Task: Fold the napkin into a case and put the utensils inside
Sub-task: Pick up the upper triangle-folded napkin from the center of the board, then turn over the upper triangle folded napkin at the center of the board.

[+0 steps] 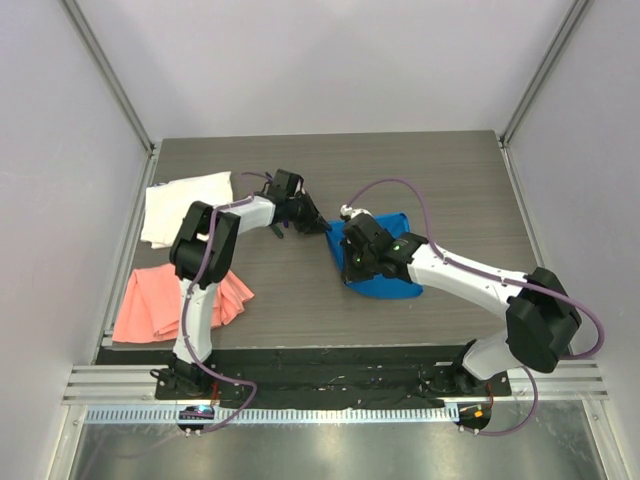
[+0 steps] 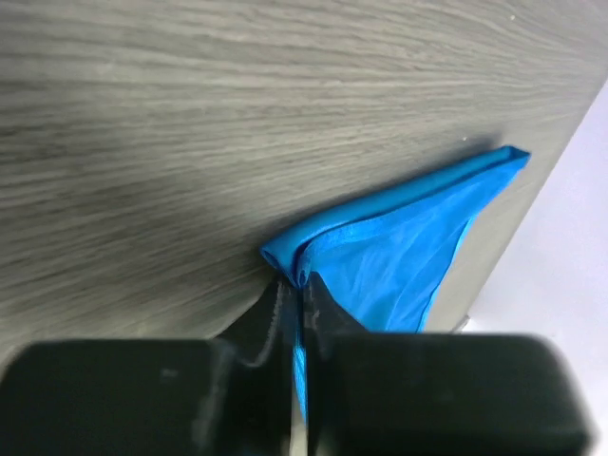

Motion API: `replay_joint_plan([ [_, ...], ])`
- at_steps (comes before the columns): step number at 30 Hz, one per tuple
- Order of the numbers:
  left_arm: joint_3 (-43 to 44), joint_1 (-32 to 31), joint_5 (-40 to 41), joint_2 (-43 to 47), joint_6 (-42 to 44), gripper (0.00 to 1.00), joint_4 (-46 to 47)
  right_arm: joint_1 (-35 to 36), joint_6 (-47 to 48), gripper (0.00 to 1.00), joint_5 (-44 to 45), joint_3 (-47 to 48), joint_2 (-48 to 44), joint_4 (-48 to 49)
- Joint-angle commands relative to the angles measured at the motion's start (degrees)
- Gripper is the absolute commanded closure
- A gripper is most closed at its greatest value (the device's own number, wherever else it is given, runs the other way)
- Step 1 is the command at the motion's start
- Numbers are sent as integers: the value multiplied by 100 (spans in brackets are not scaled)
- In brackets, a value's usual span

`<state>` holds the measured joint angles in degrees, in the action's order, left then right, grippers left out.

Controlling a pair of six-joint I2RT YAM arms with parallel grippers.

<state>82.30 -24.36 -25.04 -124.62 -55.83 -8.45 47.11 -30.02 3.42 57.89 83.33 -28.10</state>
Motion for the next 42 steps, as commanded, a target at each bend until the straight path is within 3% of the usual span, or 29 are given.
replay_joint_plan([
  [1,58,19,447,-11,265,100,1,-18,137,99,-35,-111,-168,252],
  [4,-21,36,640,305,362,100,-69,8,216,99,-43,-155,-133,357],
  [11,-987,115,939,1939,503,100,-236,579,146,99,-157,12,-177,498],
  [20,-1462,124,1545,3952,864,100,-1667,1757,67,99,-807,679,-28,937],
  [25,-946,116,2063,4866,995,100,-2870,2109,-126,99,-1667,1005,201,1620],
  [29,-497,116,3056,5429,1153,100,-3865,2241,-469,99,-2624,1339,473,2359],
  [37,539,124,4409,5738,1215,100,-4929,2223,-1242,99,-3874,1928,1062,3696],
  [42,559,-85,4086,4933,1181,100,-4544,1952,-1533,99,-4130,963,747,4451],
])
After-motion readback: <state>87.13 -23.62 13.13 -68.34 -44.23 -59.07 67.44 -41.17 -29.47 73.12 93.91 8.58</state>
